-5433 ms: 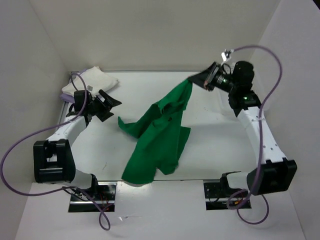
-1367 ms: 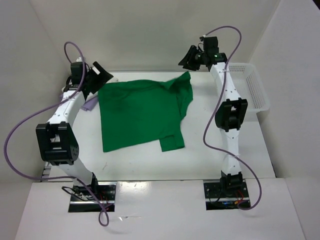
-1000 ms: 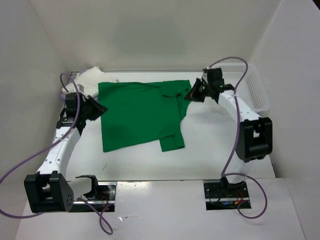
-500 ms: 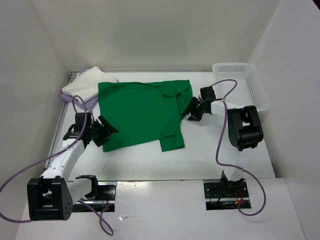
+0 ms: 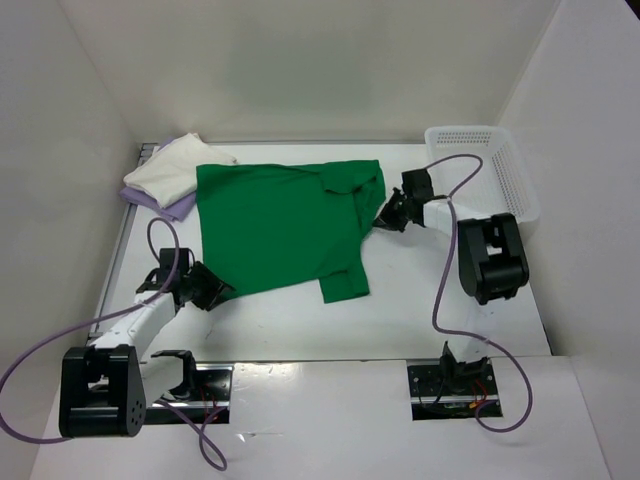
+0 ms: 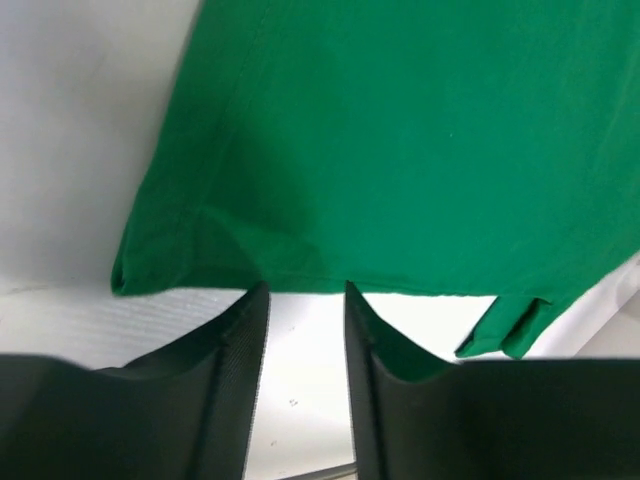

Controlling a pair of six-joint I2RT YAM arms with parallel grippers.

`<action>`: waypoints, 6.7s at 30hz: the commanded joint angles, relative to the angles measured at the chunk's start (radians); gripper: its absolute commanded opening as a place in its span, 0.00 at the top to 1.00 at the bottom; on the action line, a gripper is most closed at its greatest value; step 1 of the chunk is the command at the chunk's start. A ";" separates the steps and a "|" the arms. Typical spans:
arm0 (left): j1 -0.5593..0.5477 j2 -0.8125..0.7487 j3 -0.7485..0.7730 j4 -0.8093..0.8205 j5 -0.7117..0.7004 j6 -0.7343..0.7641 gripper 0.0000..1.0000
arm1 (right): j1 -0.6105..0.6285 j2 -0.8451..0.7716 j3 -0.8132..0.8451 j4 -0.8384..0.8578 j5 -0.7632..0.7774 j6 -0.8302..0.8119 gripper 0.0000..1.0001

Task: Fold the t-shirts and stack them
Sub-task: Flatten out the tshirt

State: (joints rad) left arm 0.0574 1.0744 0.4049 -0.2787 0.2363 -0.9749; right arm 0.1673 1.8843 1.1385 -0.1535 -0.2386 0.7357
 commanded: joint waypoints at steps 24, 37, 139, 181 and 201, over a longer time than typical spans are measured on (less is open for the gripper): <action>0.045 0.124 0.158 0.101 -0.074 0.082 0.82 | 0.067 -0.472 0.487 -0.486 -0.051 -0.102 1.00; -0.129 0.139 0.202 0.003 -0.125 0.206 0.46 | -0.074 -0.165 0.194 -0.215 0.047 -0.137 1.00; -0.197 0.252 0.023 0.334 -0.189 -0.361 0.80 | 0.035 -0.550 -0.230 -0.090 -0.056 -0.006 0.63; 0.130 0.374 0.250 0.279 0.014 0.090 1.00 | -0.161 -0.150 -0.201 0.026 0.144 -0.059 0.69; 0.121 0.328 0.268 0.236 0.005 0.113 1.00 | -0.161 -0.387 -0.200 -0.107 0.144 -0.050 1.00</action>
State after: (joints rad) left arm 0.1822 1.4418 0.6498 -0.0303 0.2344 -0.9039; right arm 0.0124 1.6196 0.9169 -0.2138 -0.1020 0.6868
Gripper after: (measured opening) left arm 0.011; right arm 0.004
